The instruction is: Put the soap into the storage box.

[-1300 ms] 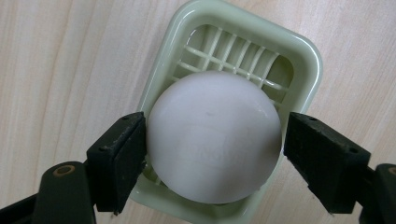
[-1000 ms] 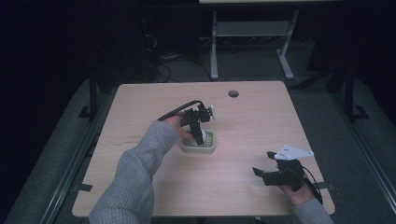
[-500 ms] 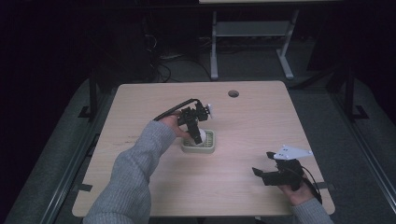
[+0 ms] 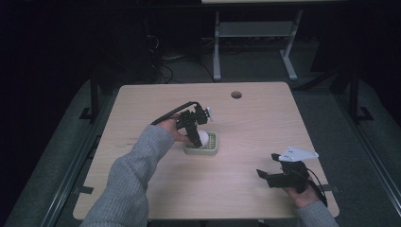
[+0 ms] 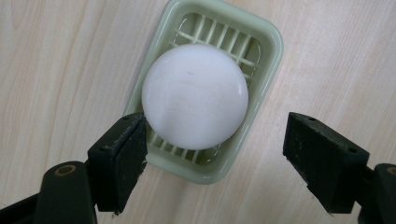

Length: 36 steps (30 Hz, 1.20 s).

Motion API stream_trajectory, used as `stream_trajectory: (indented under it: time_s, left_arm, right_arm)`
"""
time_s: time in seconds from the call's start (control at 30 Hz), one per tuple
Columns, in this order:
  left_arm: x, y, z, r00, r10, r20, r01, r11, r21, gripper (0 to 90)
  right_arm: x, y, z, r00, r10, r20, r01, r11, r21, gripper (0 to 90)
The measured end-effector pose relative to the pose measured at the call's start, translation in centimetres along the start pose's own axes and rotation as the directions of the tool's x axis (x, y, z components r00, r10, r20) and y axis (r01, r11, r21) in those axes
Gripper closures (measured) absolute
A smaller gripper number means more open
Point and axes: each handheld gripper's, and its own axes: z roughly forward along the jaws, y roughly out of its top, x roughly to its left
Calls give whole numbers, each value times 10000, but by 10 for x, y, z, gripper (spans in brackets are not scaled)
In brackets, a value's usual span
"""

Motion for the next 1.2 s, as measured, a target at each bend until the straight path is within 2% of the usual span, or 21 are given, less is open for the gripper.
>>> stream_trajectory:
  time_s: [0.6, 0.77, 1.2]
  left_arm:
    - [-11, -16, -4, 10000, 37, 68, -35, 9994, -354, 214]
    - [-12, -18, -6, 9999, 103, 39, -101, 9994, -322, 214]
    - [-18, -29, -7, 10000, 29, 84, -25, 9986, -531, 214]
  right_arm:
    - [0, -1, 0, 9999, 87, 59, -87, 10000, 4, 166]
    - [0, 0, -1, 9999, 122, 45, -122, 9999, -9, 167]
    - [-1, -1, 0, 10000, 91, 32, -91, 9999, 43, 183]
